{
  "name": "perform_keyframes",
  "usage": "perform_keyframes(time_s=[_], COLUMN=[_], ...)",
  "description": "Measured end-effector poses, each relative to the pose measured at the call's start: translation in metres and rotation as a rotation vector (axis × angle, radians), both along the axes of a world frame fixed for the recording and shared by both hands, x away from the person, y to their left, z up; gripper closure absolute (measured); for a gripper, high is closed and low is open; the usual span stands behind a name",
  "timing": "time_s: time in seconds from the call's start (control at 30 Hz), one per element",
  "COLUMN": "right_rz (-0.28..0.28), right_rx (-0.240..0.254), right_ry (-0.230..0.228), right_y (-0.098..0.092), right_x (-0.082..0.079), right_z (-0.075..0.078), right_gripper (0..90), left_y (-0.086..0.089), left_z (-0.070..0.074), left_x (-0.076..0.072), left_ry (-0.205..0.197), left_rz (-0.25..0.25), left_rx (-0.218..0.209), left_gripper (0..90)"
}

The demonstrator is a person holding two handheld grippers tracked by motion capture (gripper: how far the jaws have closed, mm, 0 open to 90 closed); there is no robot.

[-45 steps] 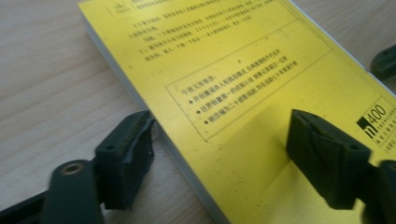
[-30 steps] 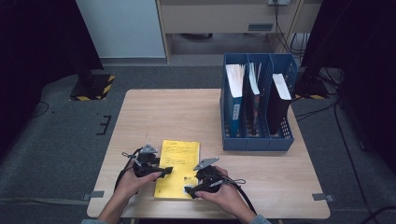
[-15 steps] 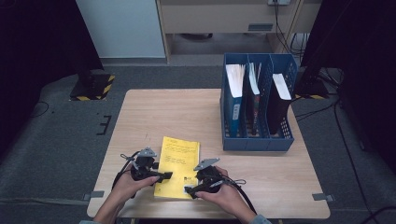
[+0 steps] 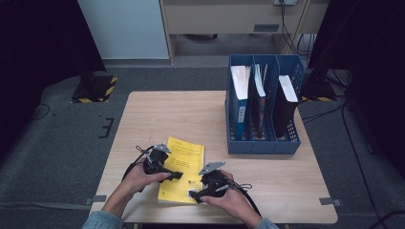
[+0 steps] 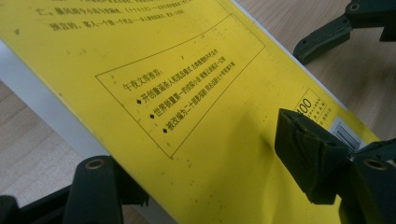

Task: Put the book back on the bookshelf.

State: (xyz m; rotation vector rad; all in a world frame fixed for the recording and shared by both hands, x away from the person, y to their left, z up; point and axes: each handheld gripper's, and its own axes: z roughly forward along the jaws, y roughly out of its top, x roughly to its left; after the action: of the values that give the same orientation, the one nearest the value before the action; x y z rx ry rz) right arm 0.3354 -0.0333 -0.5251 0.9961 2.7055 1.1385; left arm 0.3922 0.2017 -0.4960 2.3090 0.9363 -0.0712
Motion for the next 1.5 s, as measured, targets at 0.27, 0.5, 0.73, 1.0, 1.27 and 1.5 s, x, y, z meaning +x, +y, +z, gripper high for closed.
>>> perform_keyframes(time_s=[0.27,0.5,0.73,1.0,1.27,1.5], right_rz=[0.01,0.01,0.02,0.016,0.035,0.062], right_rx=[0.004,0.007,0.01,0.012,-0.002,0.014], right_ry=[-0.005,-0.007,-0.01,-0.013,0.004,0.027], right_y=[-0.001,-0.001,-0.002,-0.002,-0.003,-0.009], right_x=[0.0,0.0,0.001,0.0,0.003,0.016], right_z=[-0.001,-0.001,-0.001,-0.001,0.0,0.001], right_gripper=[13.8,13.7,13.8,13.7,13.5,16.9], left_y=[-0.004,-0.008,-0.008,-0.006,-0.006,-0.005], left_z=[-0.001,0.0,0.001,0.006,0.012,0.017], left_x=[0.006,0.007,0.01,0.013,0.011,0.008], left_ry=[0.034,0.04,0.06,0.066,0.083,0.077], left_rz=[-0.02,-0.045,-0.049,-0.046,0.0,0.025], left_rx=[0.022,0.043,0.04,0.03,0.008,-0.03], left_gripper=[35.1,36.1,40.3,59.0,76.6,80.5])
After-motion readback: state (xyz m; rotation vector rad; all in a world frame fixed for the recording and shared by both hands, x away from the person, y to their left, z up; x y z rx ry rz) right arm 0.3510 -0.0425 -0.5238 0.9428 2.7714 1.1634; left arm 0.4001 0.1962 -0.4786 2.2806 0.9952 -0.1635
